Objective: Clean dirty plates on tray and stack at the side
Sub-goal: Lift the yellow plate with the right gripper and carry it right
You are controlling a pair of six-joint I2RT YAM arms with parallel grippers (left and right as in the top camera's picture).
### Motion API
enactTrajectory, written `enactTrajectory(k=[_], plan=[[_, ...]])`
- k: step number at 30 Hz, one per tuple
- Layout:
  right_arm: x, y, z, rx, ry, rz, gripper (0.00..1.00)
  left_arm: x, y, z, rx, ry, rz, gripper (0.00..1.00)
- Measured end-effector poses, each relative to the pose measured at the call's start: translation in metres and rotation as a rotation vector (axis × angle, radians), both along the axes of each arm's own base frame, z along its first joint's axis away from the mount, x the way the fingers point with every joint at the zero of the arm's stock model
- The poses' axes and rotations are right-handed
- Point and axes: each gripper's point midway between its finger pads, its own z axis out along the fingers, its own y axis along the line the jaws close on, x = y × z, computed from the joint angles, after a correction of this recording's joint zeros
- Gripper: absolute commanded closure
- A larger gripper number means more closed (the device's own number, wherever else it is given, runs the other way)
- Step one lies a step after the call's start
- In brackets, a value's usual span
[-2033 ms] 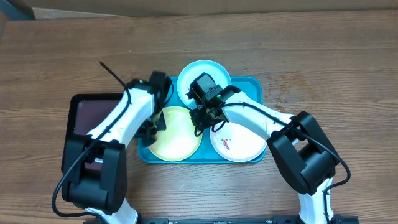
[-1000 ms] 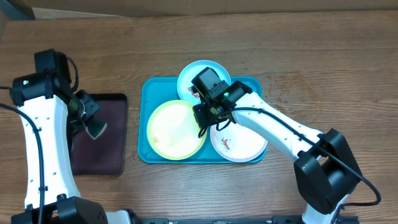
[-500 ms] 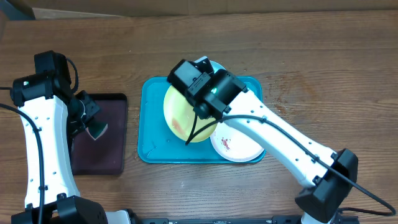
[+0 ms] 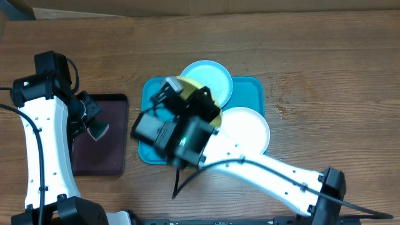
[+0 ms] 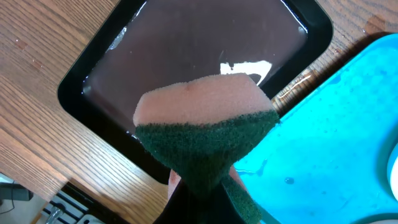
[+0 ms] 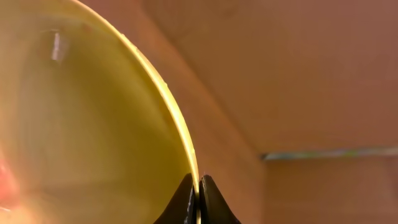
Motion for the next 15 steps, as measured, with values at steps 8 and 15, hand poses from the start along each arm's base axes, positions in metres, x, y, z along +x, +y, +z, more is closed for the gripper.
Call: enactTrajectory(k=[8,15], plan=[[-0.008,0.013,0.016,-0.013,-0.097,0.028,0.96,0.000,0.000,0.000,-0.001,0.000,-0.011,0.96],[-0.006,0.015,0.019,0.006,-0.113,0.025,0.96,0.000,0.000,0.000,-0.001,0.001,-0.015,0.96]])
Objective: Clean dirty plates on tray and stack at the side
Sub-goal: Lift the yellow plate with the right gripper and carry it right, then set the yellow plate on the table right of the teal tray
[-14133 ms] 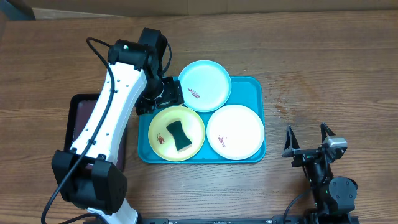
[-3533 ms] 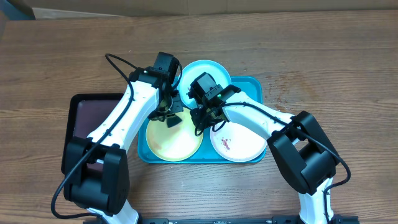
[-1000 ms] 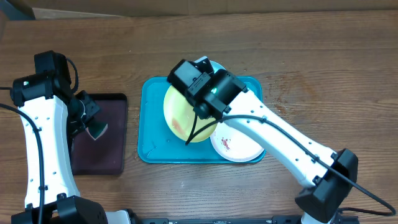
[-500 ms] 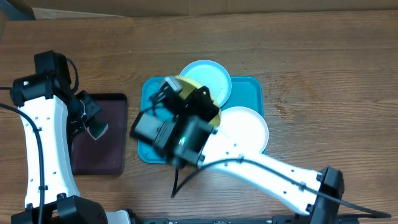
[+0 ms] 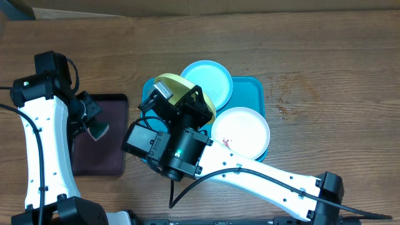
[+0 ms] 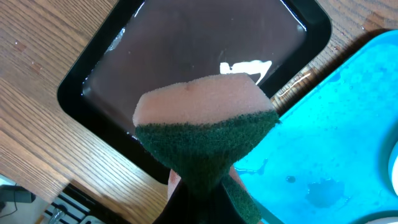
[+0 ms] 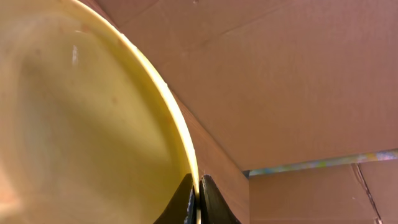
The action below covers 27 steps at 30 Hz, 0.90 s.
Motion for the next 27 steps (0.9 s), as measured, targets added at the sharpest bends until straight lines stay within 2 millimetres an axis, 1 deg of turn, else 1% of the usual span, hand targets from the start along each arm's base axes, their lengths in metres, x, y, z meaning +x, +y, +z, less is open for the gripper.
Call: enactTrajectory(k=[4,7,9,11,15,16,17,19,23,25,27], plan=[[0.001,0.001,-0.005,0.041,0.024,-0.003,0.96,0.000,0.000,0.000,0.000,0.000,0.000,0.96],[0.008,-0.002,-0.023,0.165,0.109,-0.039,0.96,0.000,0.000,0.000,0.000,0.000,0.000,0.96],[0.019,-0.012,-0.038,0.268,0.178,-0.103,0.96,0.000,0.000,0.000,0.000,-0.001,-0.001,0.96],[0.036,-0.032,-0.054,0.389,0.250,-0.205,0.96,0.000,0.000,0.000,0.000,0.000,-0.003,0.96],[0.076,-0.090,-0.086,0.678,0.410,-0.465,0.96,0.000,0.000,0.000,-0.002,-0.001,-0.003,0.96],[0.082,-0.101,-0.090,0.732,0.437,-0.509,0.96,0.000,-0.001,0.000,-0.005,-0.001,-0.004,0.96],[0.091,-0.116,-0.097,0.822,0.485,-0.570,0.96,0.001,-0.001,0.000,-0.007,-0.003,-0.004,0.96],[0.103,-0.140,-0.105,0.964,0.554,-0.657,0.96,0.001,-0.002,0.000,-0.011,-0.004,-0.005,0.96],[0.117,-0.181,-0.110,1.193,0.641,-0.778,0.96,0.001,-0.003,0.000,-0.018,-0.006,-0.005,0.95],[0.121,-0.199,-0.113,1.255,0.657,-0.823,0.96,0.001,-0.004,-0.001,-0.021,-0.005,-0.006,0.96],[0.120,-0.214,-0.120,1.287,0.674,-0.865,0.96,0.000,-0.004,-0.003,-0.024,0.001,-0.006,0.96]])
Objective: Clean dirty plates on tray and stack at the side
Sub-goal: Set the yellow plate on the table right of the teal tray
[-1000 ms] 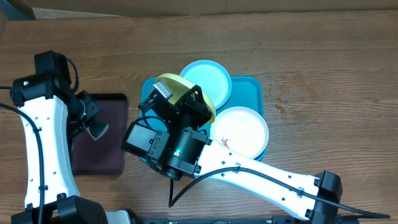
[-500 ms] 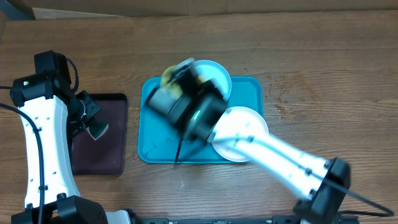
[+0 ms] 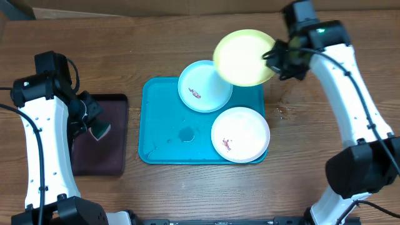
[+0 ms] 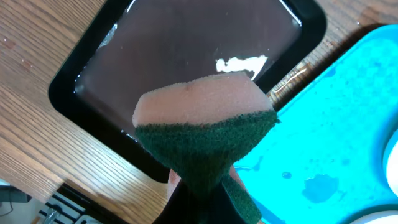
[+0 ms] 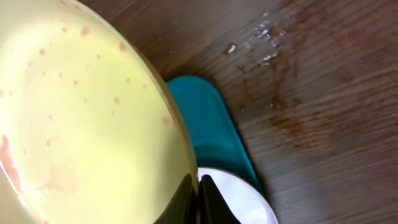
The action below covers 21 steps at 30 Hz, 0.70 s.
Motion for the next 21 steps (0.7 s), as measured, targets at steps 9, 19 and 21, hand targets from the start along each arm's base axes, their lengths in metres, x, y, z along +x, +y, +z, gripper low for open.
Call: enactTrajectory(k=[9,19,21], plan=[[-0.007,-0.085,-0.039,0.021,0.089,-0.209,0.96,-0.004,-0.001,-0.013,-0.008,0.026,-0.003,0.96],[-0.015,-0.175,-0.069,-0.022,0.083,-0.391,0.96,0.001,0.000,-0.013,-0.001,0.006,-0.008,0.96],[-0.019,-0.176,-0.080,-0.022,0.093,-0.391,0.96,0.002,0.000,-0.012,0.000,0.001,-0.008,0.96]])
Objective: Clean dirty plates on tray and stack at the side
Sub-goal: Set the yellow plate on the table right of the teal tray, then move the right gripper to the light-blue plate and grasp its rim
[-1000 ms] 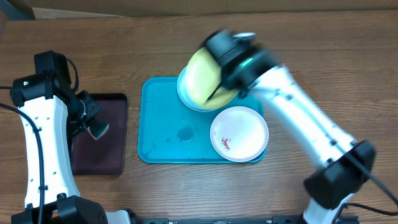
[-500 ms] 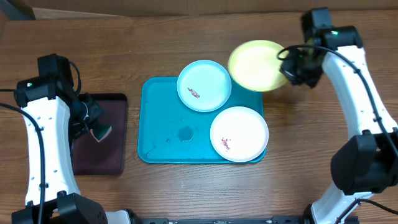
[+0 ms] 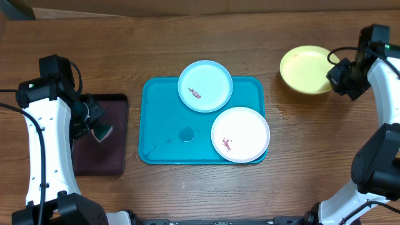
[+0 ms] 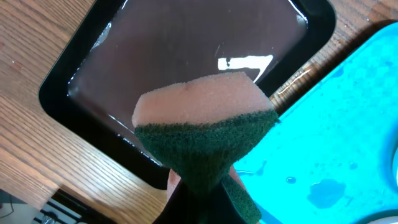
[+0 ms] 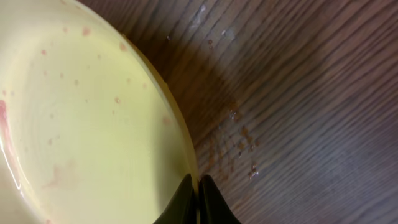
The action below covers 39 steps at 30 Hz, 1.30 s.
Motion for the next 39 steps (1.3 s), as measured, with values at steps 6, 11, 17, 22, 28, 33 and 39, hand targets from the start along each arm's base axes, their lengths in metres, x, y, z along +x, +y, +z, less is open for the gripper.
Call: enactTrajectory(k=[6,11,17,22,28,33,39], plan=[[-0.010,0.004,-0.034,0.001,0.020,0.047,0.96,0.000,0.000,0.000,0.000,-0.002,0.000,0.96],[-0.006,0.010,-0.043,0.021,-0.014,0.125,0.81,0.001,0.000,0.000,-0.002,-0.004,0.000,0.96],[-0.002,0.020,-0.042,0.063,-0.037,0.177,0.22,0.001,0.000,0.000,-0.003,-0.004,0.000,0.96],[0.005,0.051,-0.037,0.140,-0.084,0.290,0.25,0.001,-0.001,0.000,-0.009,-0.007,-0.001,0.96],[0.026,0.138,-0.026,0.201,-0.195,0.554,0.25,0.004,-0.002,0.000,-0.015,-0.016,-0.002,0.96],[0.042,0.223,-0.014,0.155,-0.327,0.775,0.23,0.004,-0.003,0.000,-0.017,-0.019,-0.003,0.96],[0.054,0.283,-0.002,0.021,-0.455,0.902,0.23,0.004,-0.003,0.000,-0.017,-0.019,-0.003,0.96]])
